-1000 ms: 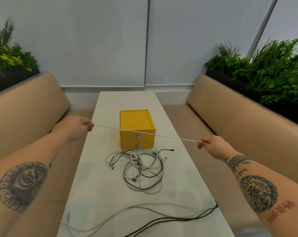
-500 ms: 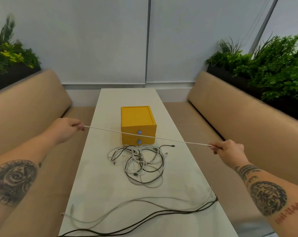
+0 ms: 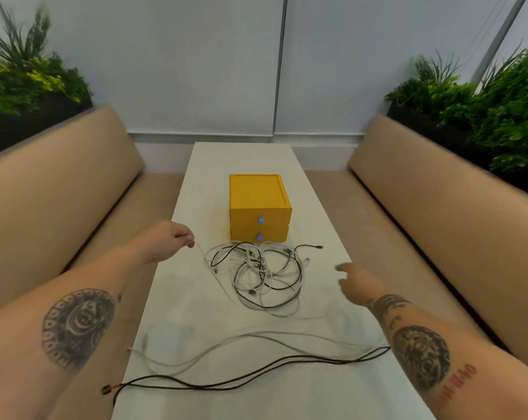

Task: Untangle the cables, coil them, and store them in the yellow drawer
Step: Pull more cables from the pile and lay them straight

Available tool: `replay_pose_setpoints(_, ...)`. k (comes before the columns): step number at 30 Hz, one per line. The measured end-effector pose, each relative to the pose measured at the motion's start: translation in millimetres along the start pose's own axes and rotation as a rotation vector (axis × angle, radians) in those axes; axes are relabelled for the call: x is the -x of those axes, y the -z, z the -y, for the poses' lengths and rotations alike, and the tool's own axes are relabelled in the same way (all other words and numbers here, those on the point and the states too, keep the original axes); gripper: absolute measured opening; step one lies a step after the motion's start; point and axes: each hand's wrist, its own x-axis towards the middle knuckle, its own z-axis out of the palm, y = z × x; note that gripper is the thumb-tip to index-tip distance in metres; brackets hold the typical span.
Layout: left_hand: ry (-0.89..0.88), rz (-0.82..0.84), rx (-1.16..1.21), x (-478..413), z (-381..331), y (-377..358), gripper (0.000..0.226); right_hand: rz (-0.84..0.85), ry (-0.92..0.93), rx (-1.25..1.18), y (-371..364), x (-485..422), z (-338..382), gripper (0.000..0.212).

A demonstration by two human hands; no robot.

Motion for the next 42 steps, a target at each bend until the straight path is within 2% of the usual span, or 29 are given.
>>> replay_pose_setpoints(2, -0.064, 0.026, -0.005, 0, -19, -7, 0.028, -0.038, 0.250, -0.125, 3, 7, 58, 0.046)
replay_pose_setpoints(4, -0.100, 0.053, 0.002, 2, -36, -8, 0.025, 0.003, 0.456, -0.238, 5, 19, 119, 0.053)
replay_pose_setpoints(6, -0.134, 0.074, 0.050, 5, -44, -7, 0.025, 0.120, 0.555, -0.349, 2, 34, 167, 0.054)
replay_pose_setpoints(8, -0.153, 0.053, 0.098, 10, -42, -3, 0.023, 0.239, 0.586, -0.463, -7, 42, 190, 0.041)
replay_pose_setpoints(12, -0.045, 0.119, 0.190, 31, -5, 3, 0.011, 0.336, 0.533, -0.539, -17, 39, 172, 0.036)
replay_pose_setpoints(15, 0.083, 0.197, 0.220, 56, 33, -10, 0.023, 0.349, 0.476, -0.418, -24, 27, 137, 0.038)
replay_pose_setpoints(18, 0.191, 0.276, 0.220, 82, 61, -34, 0.030, 0.455, 0.388, -0.323, -37, 20, 108, 0.032)
replay_pose_setpoints(22, 0.257, 0.327, 0.237, 99, 93, -66, 0.015, 0.669, 0.265, -0.261, -51, 26, 84, 0.027)
replay_pose_setpoints(25, 0.238, 0.347, 0.230, 100, 106, -79, 0.013, 0.746, 0.217, -0.225, -60, 29, 70, 0.022)
replay_pose_setpoints(32, 0.196, 0.450, 0.078, 93, 108, -98, 0.007, 0.688, 0.264, -0.095, -70, 31, 56, 0.020)
replay_pose_setpoints(35, 0.205, 0.459, 0.121, 90, 106, -102, 0.008, 0.654, 0.286, -0.071, -67, 33, 55, 0.020)
replay_pose_setpoints(40, 0.130, 0.341, 0.113, 83, 95, -110, 0.024, 0.632, 0.243, -0.076, -54, 35, 38, 0.016)
replay_pose_setpoints(42, 0.084, 0.387, 0.099, 79, 86, -113, 0.038, 0.618, 0.229, -0.063, -50, 35, 31, 0.017)
